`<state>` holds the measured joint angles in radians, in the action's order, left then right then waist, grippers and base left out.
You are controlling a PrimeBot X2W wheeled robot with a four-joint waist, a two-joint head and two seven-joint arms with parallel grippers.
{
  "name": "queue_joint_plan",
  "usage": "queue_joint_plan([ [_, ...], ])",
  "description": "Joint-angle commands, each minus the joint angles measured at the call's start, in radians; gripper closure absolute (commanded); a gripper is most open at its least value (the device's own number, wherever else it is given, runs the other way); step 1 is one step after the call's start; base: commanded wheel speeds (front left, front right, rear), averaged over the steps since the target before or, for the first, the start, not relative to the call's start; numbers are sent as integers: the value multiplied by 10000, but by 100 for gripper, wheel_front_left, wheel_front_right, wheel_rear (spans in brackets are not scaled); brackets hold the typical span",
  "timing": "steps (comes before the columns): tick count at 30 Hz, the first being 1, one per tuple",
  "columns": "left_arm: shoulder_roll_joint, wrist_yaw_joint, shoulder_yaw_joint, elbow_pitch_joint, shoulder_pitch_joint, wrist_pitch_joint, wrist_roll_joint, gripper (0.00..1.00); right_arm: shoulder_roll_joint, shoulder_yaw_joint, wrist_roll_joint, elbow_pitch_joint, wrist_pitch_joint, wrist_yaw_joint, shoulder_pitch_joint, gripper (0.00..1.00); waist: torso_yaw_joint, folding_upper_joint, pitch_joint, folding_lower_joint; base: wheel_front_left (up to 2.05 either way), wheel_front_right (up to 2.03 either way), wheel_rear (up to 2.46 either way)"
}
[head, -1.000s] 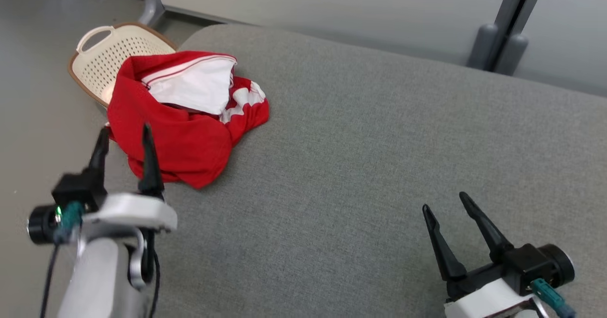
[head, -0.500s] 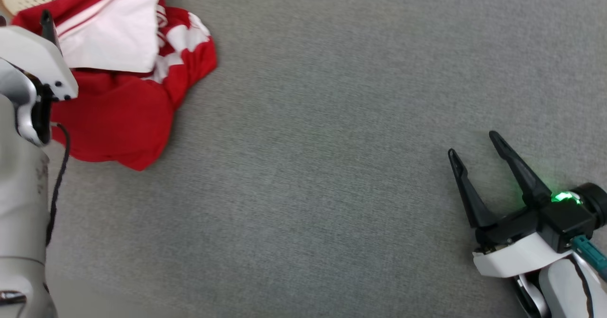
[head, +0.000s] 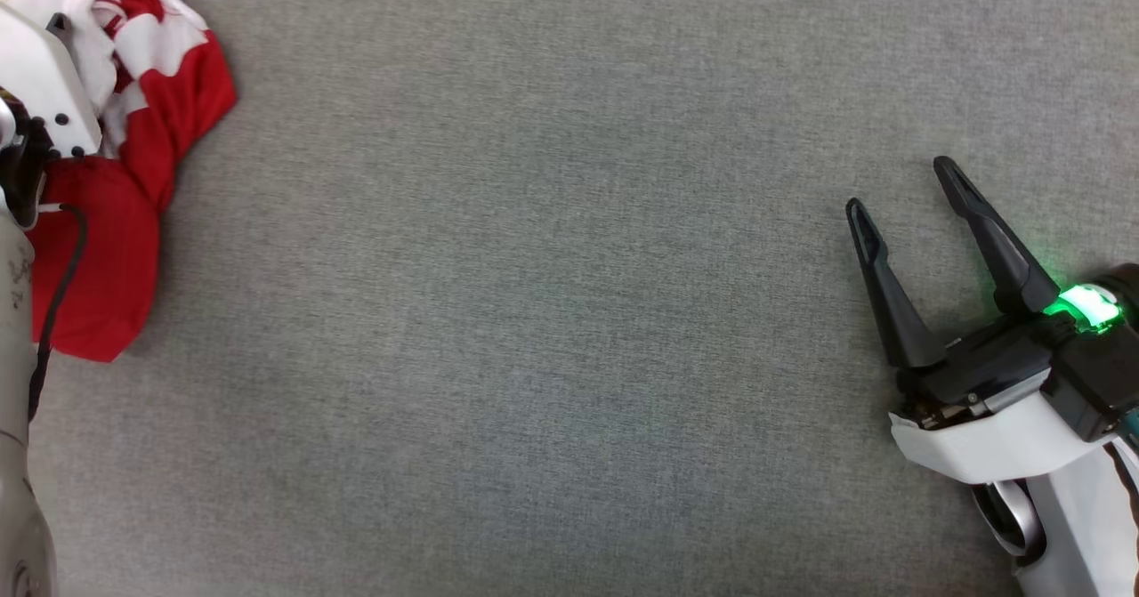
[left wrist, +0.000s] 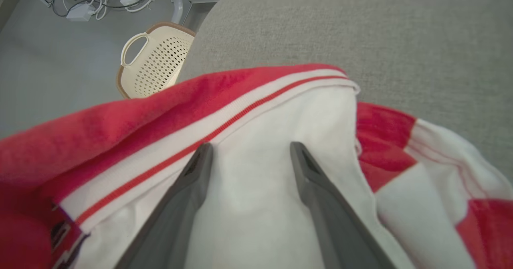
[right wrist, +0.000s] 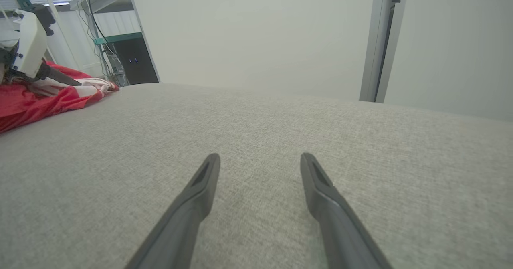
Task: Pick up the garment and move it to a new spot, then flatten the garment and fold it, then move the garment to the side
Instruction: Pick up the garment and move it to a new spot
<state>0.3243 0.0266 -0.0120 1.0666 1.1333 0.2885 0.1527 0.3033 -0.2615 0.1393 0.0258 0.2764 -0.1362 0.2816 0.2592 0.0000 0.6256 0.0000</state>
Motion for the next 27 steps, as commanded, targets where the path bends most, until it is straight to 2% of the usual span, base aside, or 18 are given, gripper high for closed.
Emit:
queue_joint_plan([
  [1,-16,40,14,250,97,33,85,0,353,417,107,1015,-221,104,-259,0,-210,0,265,0,0,0,0],
  [4,-161,218,2,798,70,243,241,0,341,508,90,1030,-228,106,-133,0,-275,0,455,0,0,0,0],
  [5,-209,277,25,905,17,229,323,53,333,528,88,1037,-229,106,-105,0,-274,0,486,0,0,0,0],
  [6,-232,345,44,951,12,78,372,100,328,555,83,1053,-231,106,-85,0,-269,0,512,0,0,0,0],
  [8,-235,386,48,968,9,-90,409,100,317,566,72,1072,-235,106,-67,0,-262,0,524,0,0,0,0],
  [13,-129,628,215,795,19,-1572,698,100,188,528,49,1160,-237,108,-26,0,-189,0,323,0,0,0,0],
  [20,152,956,467,398,176,-3569,1310,100,-337,227,120,1019,-188,89,-224,0,-155,0,-847,0,0,0,0],
  [24,275,1029,503,103,121,-3911,1851,100,-751,44,178,1087,-138,63,-373,0,-230,0,-1813,0,0,0,0],
  [27,199,1044,115,-606,-38,-3649,2544,100,-1032,21,214,1168,-118,63,-520,0,-334,0,-2547,0,0,0,0],
])
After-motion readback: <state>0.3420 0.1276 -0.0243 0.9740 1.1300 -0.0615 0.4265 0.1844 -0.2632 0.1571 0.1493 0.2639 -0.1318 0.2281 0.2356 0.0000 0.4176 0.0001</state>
